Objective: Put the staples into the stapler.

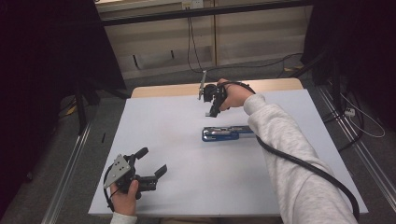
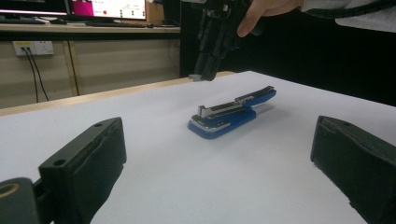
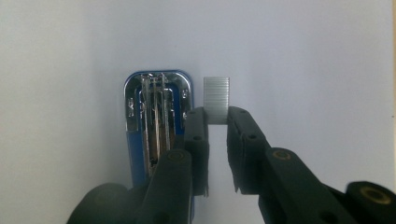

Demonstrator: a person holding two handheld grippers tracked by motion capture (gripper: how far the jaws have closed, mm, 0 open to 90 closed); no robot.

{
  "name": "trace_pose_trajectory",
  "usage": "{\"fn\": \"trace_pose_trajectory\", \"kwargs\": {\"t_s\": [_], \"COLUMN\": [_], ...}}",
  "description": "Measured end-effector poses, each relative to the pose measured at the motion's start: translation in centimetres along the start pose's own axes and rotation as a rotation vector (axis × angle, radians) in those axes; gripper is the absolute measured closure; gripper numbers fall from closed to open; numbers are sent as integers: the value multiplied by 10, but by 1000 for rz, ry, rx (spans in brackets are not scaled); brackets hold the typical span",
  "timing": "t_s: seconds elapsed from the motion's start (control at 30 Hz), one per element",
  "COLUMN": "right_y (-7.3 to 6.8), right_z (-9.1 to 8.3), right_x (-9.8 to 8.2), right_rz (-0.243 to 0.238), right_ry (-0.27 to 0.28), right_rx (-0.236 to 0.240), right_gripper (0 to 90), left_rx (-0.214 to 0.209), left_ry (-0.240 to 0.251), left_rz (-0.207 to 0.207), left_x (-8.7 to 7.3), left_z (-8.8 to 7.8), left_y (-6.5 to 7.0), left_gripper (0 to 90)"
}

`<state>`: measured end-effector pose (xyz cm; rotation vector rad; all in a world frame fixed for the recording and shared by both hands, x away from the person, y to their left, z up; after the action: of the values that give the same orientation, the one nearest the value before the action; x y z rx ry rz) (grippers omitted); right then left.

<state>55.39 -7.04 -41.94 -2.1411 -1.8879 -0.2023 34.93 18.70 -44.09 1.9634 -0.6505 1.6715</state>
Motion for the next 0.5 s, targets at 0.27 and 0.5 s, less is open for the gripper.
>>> {"fn": "trace_pose_trajectory", "kwargs": {"t_s": [0.27,0.5], "right_y": [-1,-4], "right_z": [0,1], "right_x": [-2,-2], "right_rz": [15,8], "right_ry": [10,27], "right_rx": [4,15], "right_gripper": [784,784], "left_rx": [4,8], "left_ry": [-1,-7], "left_rz": [4,14], "left_x": [0,-1], "left_z": [-1,-2], "left_y": [0,-1], "left_gripper": [33,33]}}
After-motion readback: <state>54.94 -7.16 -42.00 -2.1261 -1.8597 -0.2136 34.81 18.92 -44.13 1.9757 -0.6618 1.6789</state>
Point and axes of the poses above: each handheld gripper's, and its own axes: z roughly forward along the jaws, x roughly out of its top, y roughly to its right, the point moved 6 cm from there along z, roughly forward along the jaws, and after that the axes turned 10 degrees about x, right-handed, at the moved point
